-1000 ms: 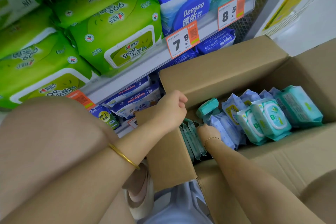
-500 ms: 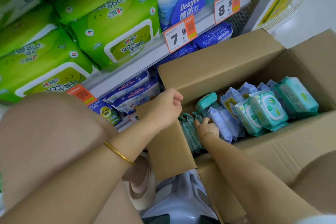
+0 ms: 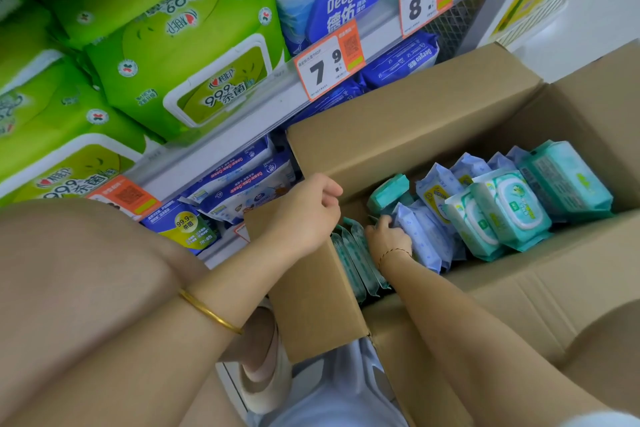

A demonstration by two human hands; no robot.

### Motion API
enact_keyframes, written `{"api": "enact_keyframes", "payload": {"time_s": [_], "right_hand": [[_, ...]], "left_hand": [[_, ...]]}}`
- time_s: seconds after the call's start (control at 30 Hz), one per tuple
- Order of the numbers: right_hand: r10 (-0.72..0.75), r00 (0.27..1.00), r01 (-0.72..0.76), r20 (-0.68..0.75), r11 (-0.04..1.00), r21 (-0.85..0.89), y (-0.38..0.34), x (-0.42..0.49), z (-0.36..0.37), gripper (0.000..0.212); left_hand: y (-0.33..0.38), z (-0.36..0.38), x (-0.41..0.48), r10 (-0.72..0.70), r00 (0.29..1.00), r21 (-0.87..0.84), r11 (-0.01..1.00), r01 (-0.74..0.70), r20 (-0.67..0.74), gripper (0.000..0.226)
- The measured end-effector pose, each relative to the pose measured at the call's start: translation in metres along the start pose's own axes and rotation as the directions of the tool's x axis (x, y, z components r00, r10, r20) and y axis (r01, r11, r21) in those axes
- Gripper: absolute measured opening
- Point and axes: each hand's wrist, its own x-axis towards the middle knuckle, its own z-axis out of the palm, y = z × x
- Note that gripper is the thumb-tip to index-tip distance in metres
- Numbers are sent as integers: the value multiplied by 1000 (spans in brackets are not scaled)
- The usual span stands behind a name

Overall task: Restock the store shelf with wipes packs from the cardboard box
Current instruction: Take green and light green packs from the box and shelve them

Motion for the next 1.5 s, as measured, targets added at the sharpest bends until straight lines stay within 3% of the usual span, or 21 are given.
{"api": "enact_keyframes", "payload": {"time_s": [0.2, 0.33, 0.47, 0.53, 0.6, 0.7, 0.77, 0.9, 0.97, 1.03, 1.07, 1.17, 1.27, 1.37, 1.43, 1.5], "right_hand": [[-73, 994, 79, -81, 994, 77, 6, -11, -13, 41], [-81, 973, 117, -218, 981, 156, 7, -40, -43, 38], [-63, 933, 210, -353, 895, 393, 24, -84, -104, 22], [-104, 875, 370, -473, 774, 514, 37, -110, -141, 16], [-204, 793, 559, -573, 617, 554, 45, -142, -178, 28], [-312, 684, 729, -659, 273, 627, 43, -190, -224, 37], [-359, 622, 774, -696, 146, 616, 34, -215, -249, 35], [-389, 513, 841, -765, 52, 538, 1, -253, -290, 50], [-363, 493, 821, -790, -107, 561, -20, -269, -307, 57], [-349, 509, 722, -787, -324, 611, -42, -278, -324, 64], [-380, 518, 669, -766, -378, 640, -55, -281, -333, 71], [-560, 460, 685, -690, -270, 676, -100, -290, -356, 99], [-660, 415, 680, -626, -233, 696, -136, -301, -375, 105], [-709, 423, 667, -564, -177, 723, -161, -315, -395, 81], [-658, 496, 644, -566, -159, 748, -176, -324, -408, 49], [-562, 581, 631, -589, -147, 762, -190, -332, -422, 38]], "left_hand": [[-1, 0, 0, -1, 1000, -4, 1000, 1, -3, 28], [4, -1, -2, 18, 1000, 2, 1000, -18, 6, 28], [14, -9, -16, 42, 999, 7, 999, -42, 14, 34], [19, -19, -27, 56, 998, -26, 998, -57, -8, 44], [24, -36, -41, 85, 995, -60, 994, -88, -54, 51], [30, -67, -65, 181, 981, -212, 959, -190, -64, 33], [34, -89, -86, 216, 973, -346, 910, -229, -77, 23], [37, -134, -134, 283, 942, -493, 803, -336, -181, 15], [36, -158, -159, 296, 927, -559, 739, -376, -231, 15], [33, -181, -180, 315, 912, -647, 644, -408, -262, 16], [32, -191, -190, 318, 908, -694, 588, -415, -273, 18], [29, -218, -214, 328, 900, -787, 455, -417, -287, 24], [26, -242, -228, 312, 905, -818, 412, -402, -287, 40], [27, -264, -238, 267, 920, -829, 411, -378, -287, 36], [29, -279, -240, 216, 908, -775, 473, -419, -359, 33], [30, -295, -240, 159, 847, -645, 582, -495, -507, 30]]}}
